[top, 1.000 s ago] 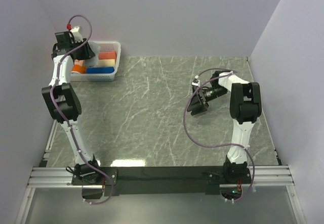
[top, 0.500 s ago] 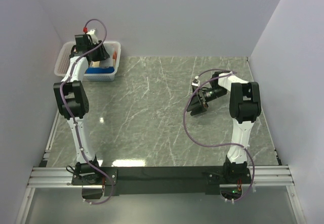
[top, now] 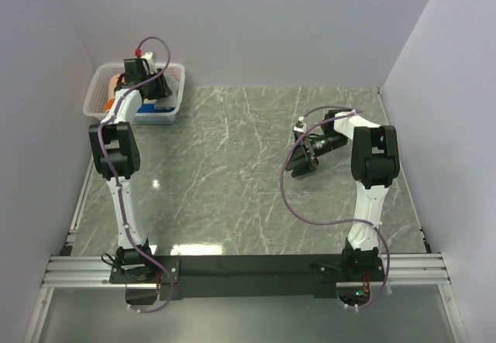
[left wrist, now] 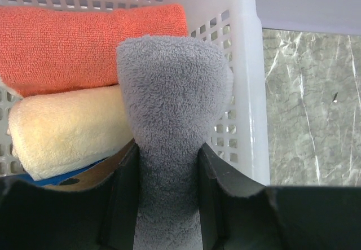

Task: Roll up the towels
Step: Place the rolled towel into the container

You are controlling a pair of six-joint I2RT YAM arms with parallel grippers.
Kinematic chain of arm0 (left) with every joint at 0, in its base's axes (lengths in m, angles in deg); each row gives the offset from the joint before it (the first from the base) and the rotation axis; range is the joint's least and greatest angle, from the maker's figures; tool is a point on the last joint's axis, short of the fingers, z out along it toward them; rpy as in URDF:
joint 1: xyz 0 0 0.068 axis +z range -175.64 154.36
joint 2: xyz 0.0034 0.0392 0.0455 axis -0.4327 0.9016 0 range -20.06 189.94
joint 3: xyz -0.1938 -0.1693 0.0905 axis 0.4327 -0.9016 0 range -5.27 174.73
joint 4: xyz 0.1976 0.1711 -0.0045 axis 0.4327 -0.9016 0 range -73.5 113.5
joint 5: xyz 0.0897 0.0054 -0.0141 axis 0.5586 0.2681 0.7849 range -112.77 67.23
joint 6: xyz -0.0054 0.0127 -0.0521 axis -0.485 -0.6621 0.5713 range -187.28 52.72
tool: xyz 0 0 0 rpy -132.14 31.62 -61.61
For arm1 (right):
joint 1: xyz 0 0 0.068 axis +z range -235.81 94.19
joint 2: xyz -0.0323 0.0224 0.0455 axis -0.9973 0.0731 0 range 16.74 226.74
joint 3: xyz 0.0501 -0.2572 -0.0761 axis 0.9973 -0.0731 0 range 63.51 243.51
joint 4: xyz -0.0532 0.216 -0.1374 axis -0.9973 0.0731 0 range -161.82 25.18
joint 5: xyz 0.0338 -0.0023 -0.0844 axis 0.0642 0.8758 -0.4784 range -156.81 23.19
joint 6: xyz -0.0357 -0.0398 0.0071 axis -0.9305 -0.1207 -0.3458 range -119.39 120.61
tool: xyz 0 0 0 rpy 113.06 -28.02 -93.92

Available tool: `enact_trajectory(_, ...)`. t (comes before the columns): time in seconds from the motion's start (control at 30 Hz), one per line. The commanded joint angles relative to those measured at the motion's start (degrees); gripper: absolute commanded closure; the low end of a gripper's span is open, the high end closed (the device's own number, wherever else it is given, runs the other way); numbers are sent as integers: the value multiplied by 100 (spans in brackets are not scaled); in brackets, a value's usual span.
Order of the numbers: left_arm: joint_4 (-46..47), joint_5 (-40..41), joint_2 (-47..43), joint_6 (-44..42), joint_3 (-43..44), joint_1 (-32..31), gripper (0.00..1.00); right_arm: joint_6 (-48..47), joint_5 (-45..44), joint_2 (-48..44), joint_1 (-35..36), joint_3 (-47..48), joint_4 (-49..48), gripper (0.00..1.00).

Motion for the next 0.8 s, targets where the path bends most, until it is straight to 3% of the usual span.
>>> enact_trajectory(0.0,-18,5,156,15,186,-102,69,-111,111,64,-48,16,103,9)
enact_trajectory(0.23,-141,93,68,59,336,-102,40,-119,137,47,-65,60,156,7)
enact_trajectory(0.5,-299,67,-239,-2,581,-110,21,-216,155,-59,-83,77,217,4)
enact_trajectory(0.6,-413,224,-424,-99,809,-110,1,-190,111,-164,-118,121,182,4)
enact_trajectory(0.77,-563,576,-898,-370,1012,-93,0,-207,5,-357,-215,358,340,4)
